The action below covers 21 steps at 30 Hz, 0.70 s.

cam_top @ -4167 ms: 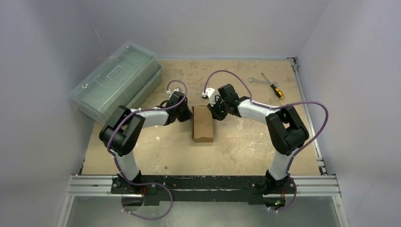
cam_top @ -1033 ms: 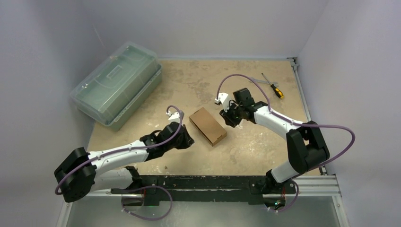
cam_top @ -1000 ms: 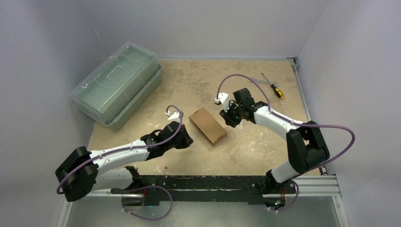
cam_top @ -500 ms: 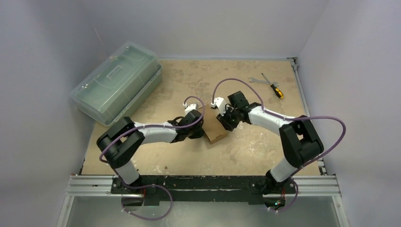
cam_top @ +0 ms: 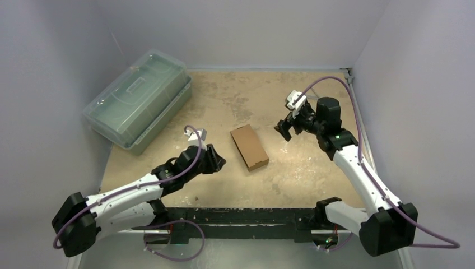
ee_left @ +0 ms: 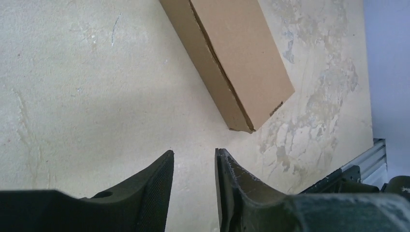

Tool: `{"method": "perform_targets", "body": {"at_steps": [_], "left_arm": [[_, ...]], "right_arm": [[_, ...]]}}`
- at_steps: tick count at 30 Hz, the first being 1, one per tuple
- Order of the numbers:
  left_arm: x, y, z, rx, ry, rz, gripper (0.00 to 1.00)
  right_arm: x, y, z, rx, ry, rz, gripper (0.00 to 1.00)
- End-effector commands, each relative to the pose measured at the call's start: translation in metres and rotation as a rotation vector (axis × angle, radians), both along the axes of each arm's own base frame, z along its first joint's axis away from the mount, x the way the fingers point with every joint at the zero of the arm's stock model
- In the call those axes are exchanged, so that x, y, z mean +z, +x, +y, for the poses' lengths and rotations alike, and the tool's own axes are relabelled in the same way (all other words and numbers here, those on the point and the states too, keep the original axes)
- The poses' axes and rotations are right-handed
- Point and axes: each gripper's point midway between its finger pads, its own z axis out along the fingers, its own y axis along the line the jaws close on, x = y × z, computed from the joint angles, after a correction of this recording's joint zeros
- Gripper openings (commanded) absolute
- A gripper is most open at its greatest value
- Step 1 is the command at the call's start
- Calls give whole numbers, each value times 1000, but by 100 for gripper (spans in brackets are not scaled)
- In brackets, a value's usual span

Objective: Fold the paper box
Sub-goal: Adjust the paper box at the center of the board.

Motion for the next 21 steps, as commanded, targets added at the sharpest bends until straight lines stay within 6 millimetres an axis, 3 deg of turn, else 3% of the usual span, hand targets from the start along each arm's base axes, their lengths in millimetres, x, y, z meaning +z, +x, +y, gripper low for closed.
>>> {"method": "perform_targets", "body": {"at_steps": [1, 3, 6, 9, 12, 16, 21], "left_arm": [[-7, -4, 8, 19, -45, -25, 28], [-19, -4, 9, 30, -23, 12, 21], [-23, 2, -10, 5, -80, 19, 15], [-25, 9, -30, -32, -143, 4, 11], [-30, 23, -42, -42, -148, -3, 1], [-44, 34, -46, -38, -105, 17, 0], [-44, 34, -48, -41, -118, 15, 0]], "right_arm": [[-12, -39, 41, 273, 148, 118, 99], [-18, -45, 44, 317, 133, 145, 99], [-32, -51, 49, 339, 147, 187, 98], [-51, -28, 41, 164, 175, 248, 94], [-69, -17, 44, 92, 219, 350, 82], [-81, -21, 66, 140, 339, 504, 79], [-96, -16, 75, 123, 402, 619, 84]]}}
